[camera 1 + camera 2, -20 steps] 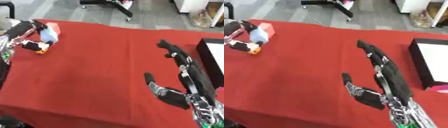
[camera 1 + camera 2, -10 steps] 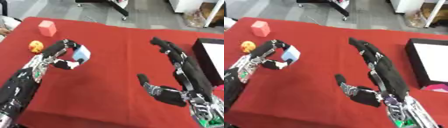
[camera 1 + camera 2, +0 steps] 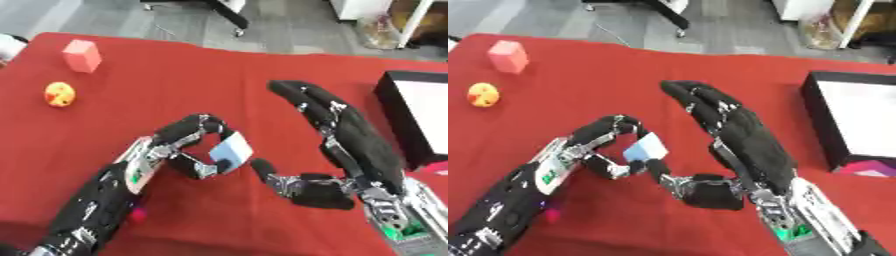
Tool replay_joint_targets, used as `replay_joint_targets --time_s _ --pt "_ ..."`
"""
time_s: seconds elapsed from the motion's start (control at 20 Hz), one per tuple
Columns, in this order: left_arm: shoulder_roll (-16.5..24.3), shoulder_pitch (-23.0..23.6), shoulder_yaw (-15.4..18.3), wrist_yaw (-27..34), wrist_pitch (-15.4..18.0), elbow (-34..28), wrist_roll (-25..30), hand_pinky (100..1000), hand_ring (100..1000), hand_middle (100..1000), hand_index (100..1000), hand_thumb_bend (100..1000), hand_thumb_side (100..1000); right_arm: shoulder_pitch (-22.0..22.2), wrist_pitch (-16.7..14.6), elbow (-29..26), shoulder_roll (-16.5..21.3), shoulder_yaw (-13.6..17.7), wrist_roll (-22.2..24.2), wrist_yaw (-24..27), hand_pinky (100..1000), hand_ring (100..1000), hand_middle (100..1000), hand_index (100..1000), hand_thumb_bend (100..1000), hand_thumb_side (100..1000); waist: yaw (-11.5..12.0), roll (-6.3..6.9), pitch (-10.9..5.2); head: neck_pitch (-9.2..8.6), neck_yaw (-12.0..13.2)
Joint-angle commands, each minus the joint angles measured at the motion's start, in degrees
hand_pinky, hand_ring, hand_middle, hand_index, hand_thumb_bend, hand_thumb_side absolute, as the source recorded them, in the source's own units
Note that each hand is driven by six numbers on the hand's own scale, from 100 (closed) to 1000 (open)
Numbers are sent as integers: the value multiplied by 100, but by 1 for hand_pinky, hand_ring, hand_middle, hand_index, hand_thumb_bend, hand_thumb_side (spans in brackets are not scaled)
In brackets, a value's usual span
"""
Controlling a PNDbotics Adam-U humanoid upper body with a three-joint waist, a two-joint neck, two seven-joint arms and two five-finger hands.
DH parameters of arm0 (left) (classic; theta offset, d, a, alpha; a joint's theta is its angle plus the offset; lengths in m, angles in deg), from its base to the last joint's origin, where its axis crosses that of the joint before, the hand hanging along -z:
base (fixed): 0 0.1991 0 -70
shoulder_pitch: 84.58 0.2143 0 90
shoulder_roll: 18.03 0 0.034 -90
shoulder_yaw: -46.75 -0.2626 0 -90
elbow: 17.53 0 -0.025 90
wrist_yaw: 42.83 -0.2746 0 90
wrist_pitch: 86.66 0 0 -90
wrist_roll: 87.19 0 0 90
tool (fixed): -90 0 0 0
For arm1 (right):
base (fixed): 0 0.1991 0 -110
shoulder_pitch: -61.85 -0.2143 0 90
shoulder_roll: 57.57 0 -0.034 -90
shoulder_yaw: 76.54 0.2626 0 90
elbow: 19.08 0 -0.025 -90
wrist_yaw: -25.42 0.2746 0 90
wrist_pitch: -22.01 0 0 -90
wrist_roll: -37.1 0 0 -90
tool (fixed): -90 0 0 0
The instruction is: Pick up the objects with one hand, pass them to the other hand, and then place them into the box on the other side of the table.
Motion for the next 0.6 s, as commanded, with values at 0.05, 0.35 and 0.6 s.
replay_joint_targets --time_s 0.05,0.35,0.6 --pt "-63 -188 -164 314 -135 -248 294 667 552 457 550 100 718 -89 -56 -119 84 6 -16 -28 773 880 846 969 343 424 -12 4 -47 -17 -41" --pt "-134 -219 -169 838 -614 -750 818 667 553 458 551 100 712 -61 -72 -119 76 1 -71 -76 765 876 841 966 336 420 -13 0 -53 -17 -106" --pt "-124 -210 -27 1318 -1093 -1172 1297 666 553 458 551 100 708 -14 -50 -119 57 7 -75 -109 758 877 841 967 336 420 -9 3 -59 -17 -139"
